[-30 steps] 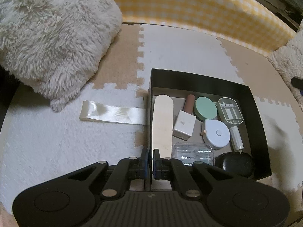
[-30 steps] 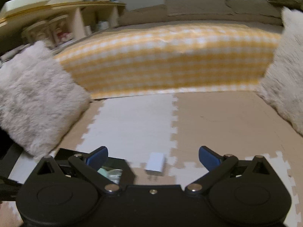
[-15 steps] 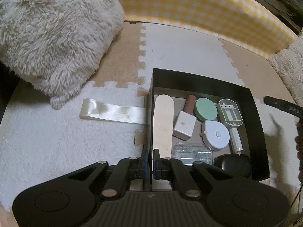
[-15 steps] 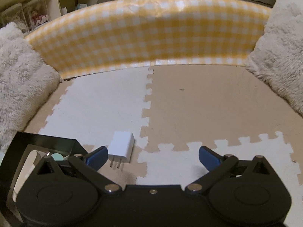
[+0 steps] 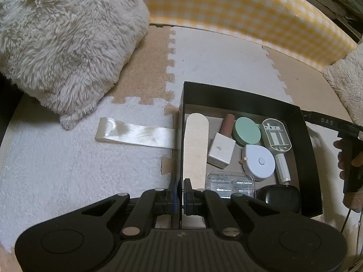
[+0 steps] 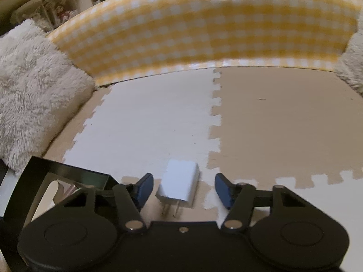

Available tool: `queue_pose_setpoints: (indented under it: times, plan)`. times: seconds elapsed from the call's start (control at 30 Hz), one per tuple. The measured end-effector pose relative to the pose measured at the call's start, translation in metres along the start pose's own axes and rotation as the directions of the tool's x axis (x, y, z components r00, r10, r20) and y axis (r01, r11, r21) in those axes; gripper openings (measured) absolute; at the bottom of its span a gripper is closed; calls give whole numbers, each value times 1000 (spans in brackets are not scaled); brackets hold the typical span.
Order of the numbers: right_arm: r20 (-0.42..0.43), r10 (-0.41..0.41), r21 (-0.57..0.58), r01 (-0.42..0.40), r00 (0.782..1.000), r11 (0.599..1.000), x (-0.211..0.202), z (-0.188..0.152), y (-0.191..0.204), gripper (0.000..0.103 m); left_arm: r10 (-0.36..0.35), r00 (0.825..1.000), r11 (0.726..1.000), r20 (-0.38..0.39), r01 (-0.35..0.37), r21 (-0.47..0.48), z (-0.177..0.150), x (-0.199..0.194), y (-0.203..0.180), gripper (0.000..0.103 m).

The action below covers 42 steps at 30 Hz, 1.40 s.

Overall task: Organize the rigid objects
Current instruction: 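Move the right tool to the white USB charger and grasp it, then carry the white charger with the right tool into the box and release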

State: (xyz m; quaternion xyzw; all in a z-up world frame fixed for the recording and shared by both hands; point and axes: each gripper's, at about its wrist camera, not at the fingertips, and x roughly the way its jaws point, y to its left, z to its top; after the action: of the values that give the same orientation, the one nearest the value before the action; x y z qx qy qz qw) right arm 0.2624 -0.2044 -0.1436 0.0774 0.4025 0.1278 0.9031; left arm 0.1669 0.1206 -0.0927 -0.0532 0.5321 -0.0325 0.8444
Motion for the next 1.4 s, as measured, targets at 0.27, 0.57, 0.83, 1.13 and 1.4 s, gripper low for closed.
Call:
queue_pose_setpoints:
  times: [0.27, 0.57, 0.83, 1.13, 1.4]
  plan:
    - [-32, 43, -23, -44, 999, 999, 16, -5, 1, 48, 0, 1000, 1000, 0, 0, 1, 0, 0, 0, 4]
    - [-66, 3, -31, -5, 998, 999, 2, -9, -4, 42, 1, 1000, 1000, 1, -1, 2, 0, 0, 0, 4]
    - [-178, -27, -75, 14, 984, 997, -27, -28, 0, 40, 1, 1000, 1000, 2, -1, 5, 0, 0, 1, 4]
    - [-218, -59, -136, 30, 974, 990, -36, -44, 17, 42, 3, 1000, 1000, 2, -3, 9, 0, -1, 1, 4]
    - [-198, -73, -101, 54, 977, 993, -31, -40, 19, 36, 3, 1000, 1000, 2, -3, 8, 0, -1, 1, 4]
